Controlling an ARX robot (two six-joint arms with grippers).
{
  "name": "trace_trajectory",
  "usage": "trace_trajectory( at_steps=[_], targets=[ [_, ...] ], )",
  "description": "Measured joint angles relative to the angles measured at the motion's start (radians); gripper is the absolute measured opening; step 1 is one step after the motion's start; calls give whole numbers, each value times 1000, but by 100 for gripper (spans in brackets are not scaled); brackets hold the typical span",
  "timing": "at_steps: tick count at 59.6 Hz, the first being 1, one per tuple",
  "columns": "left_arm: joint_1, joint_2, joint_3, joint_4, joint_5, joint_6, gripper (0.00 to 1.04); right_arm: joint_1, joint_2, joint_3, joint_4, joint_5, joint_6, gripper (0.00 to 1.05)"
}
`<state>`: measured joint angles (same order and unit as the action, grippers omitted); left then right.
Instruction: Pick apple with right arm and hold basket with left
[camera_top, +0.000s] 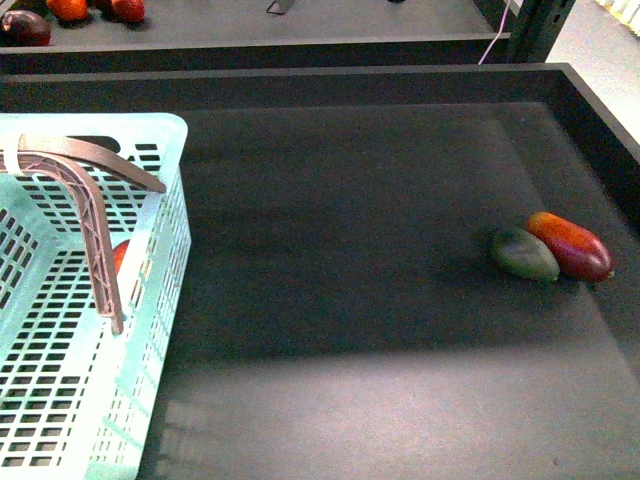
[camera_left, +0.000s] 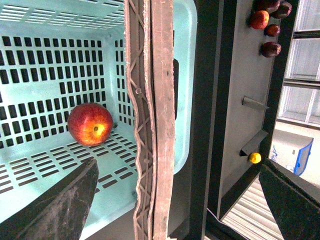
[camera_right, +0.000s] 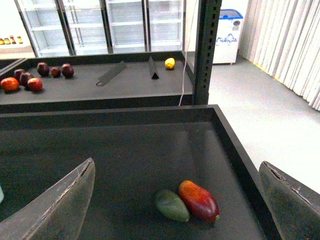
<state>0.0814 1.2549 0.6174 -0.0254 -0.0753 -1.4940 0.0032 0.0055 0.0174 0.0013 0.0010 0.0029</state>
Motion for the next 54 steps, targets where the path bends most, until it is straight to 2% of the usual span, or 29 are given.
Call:
trace_trajectory(
  at_steps=[17,18,21,23,25,27,29,31,35,38,47,49,54],
  targets=[
    [-9,-45,-1,-20,-3,0,98,0,0,0,0,0,0,96],
    [-7,-41,-14,17,19,31,96,0,0,0,0,0,0,96],
    [-1,-37,-106,274,105,233,88,0,0,0,0,0,0,96],
    [0,-37,-170,432,127,351,82,0,0,0,0,0,0,96],
    [-3,-39,-248,614,143,577,75,0,0,0,0,0,0,96],
    [-10,-46,-285,705,149,704,70,0,0,0,0,0,0,96],
    [-14,-70,-333,826,148,914,63,0,0,0,0,-1,0,96],
    [-15,-92,-351,874,143,1037,57,0,0,0,0,-1,0,96],
    [-45,-149,-378,898,84,1250,45,0,0,0,0,0,0,96],
    [-65,-182,-403,895,79,1339,36,0,0,0,0,0,0,96],
    [-80,-270,-475,854,75,1450,7,0,0,0,0,0,0,96],
    [-80,-291,-484,843,76,1454,3,0,0,0,0,0,0,96],
    [-80,-345,-505,815,75,1469,3,0,0,0,0,-1,0,96]
  ],
)
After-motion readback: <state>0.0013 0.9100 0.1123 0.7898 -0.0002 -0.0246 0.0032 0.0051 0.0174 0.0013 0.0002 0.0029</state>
